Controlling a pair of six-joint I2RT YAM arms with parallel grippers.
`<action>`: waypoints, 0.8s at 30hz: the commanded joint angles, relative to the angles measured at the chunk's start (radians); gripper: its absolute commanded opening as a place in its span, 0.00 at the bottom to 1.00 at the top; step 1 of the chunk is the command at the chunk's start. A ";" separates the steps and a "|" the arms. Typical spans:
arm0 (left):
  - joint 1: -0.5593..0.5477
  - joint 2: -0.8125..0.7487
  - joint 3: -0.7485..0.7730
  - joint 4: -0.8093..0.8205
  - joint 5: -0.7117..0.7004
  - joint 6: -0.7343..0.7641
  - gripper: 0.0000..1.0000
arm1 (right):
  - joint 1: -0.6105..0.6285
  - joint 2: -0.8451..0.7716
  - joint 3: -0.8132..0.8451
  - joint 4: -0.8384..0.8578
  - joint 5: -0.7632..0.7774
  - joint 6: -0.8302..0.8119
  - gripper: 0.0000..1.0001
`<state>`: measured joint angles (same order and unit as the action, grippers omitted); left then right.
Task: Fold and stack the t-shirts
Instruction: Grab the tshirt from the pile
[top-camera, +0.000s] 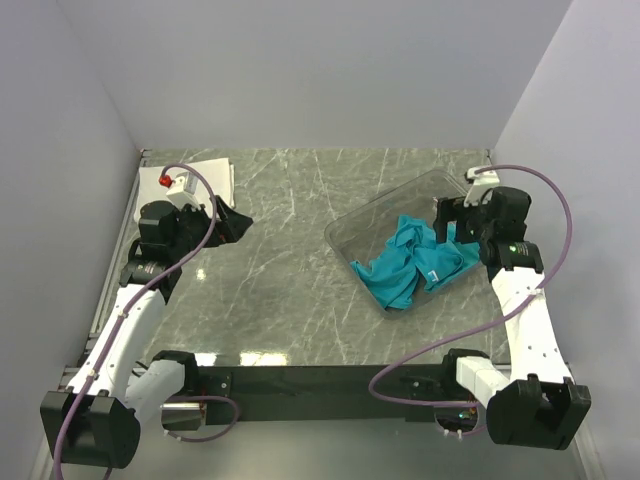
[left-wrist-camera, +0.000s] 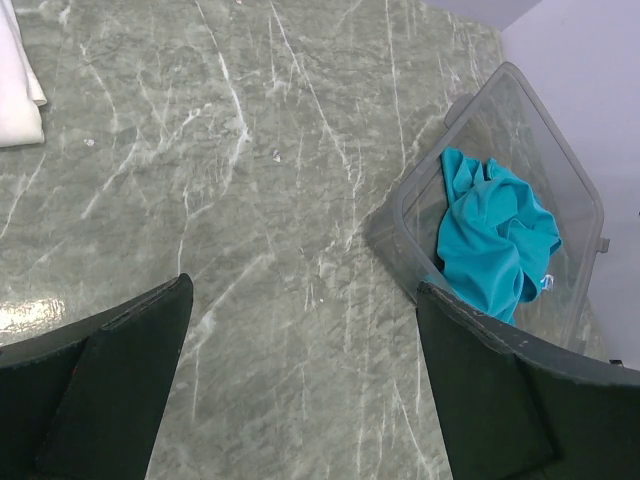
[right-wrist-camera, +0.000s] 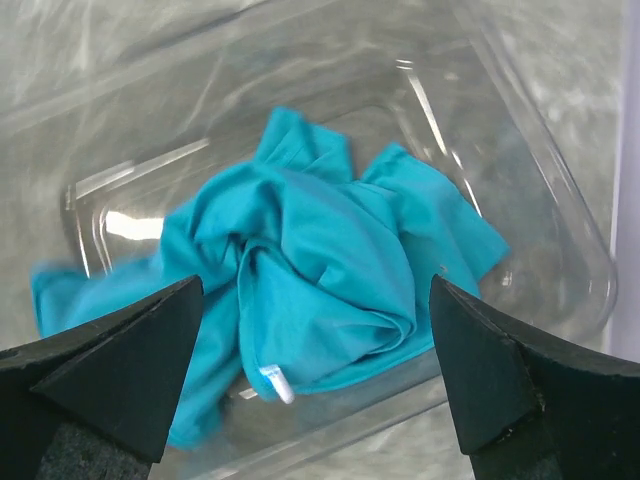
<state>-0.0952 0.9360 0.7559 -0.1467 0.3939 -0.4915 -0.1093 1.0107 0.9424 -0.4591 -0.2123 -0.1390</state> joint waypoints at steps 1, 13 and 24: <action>-0.003 0.003 0.017 0.036 -0.001 0.011 0.99 | 0.002 -0.006 0.041 -0.070 -0.215 -0.253 1.00; -0.003 0.001 0.033 0.015 0.000 0.025 1.00 | 0.057 0.140 0.012 -0.379 -0.410 -0.984 1.00; -0.003 -0.065 0.017 -0.027 -0.021 0.016 1.00 | 0.224 0.382 -0.008 -0.066 0.011 -0.794 0.99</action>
<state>-0.0952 0.9108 0.7578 -0.1837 0.3859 -0.4831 0.0628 1.3731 0.9524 -0.6617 -0.3664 -0.9882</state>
